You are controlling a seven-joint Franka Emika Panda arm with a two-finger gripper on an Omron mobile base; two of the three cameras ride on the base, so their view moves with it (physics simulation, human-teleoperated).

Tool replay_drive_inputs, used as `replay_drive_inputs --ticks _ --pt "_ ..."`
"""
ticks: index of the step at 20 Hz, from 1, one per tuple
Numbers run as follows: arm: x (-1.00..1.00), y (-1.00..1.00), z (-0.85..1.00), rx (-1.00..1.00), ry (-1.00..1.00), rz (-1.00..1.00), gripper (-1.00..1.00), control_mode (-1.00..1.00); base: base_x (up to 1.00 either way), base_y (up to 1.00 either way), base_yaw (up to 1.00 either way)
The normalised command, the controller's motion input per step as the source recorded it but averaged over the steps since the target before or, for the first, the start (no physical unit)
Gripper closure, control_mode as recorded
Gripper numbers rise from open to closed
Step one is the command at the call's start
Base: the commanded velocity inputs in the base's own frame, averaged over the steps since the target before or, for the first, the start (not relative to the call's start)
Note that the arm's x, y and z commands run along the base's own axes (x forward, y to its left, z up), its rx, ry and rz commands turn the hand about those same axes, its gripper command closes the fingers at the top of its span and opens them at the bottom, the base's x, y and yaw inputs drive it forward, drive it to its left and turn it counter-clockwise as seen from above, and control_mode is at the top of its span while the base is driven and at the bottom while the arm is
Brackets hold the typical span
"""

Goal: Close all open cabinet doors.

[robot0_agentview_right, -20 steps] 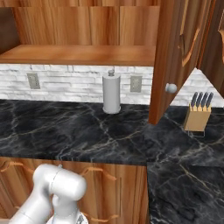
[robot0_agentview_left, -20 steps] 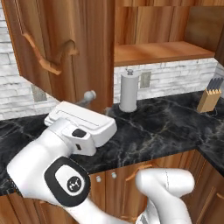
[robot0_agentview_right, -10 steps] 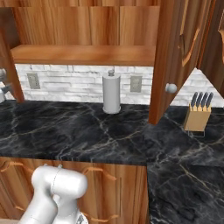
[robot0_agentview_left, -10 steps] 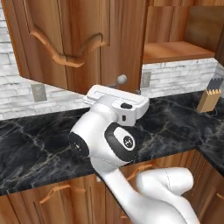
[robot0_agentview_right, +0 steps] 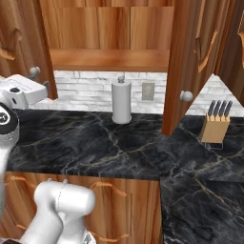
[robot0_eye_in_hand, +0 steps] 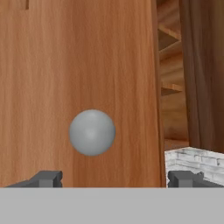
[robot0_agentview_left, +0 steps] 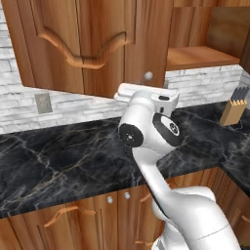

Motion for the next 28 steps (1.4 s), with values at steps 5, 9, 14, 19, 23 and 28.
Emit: replay_drive_inputs --ticks 5,9,14,19,23,28 --pt "0.99 -0.35 0.0 0.05 0.1 0.07 -1.0 -1.0 0.0 0.0 0.0" --pt "1.0 -0.31 0.0 0.05 0.11 0.06 -1.0 -1.0 0.0 0.0 0.0" --pt "1.0 -0.25 -0.02 0.01 0.05 0.05 -1.0 -1.0 0.0 0.0 0.0" --pt "0.95 -0.22 -0.14 0.0 0.0 0.05 -1.0 -1.0 0.0 0.0 0.0" --pt "0.89 -0.18 -0.09 0.0 0.0 0.04 -1.0 -1.0 0.0 0.0 0.0" --pt "0.54 0.0 -0.09 0.0 0.0 0.0 -1.0 -1.0 0.0 0.0 0.0"
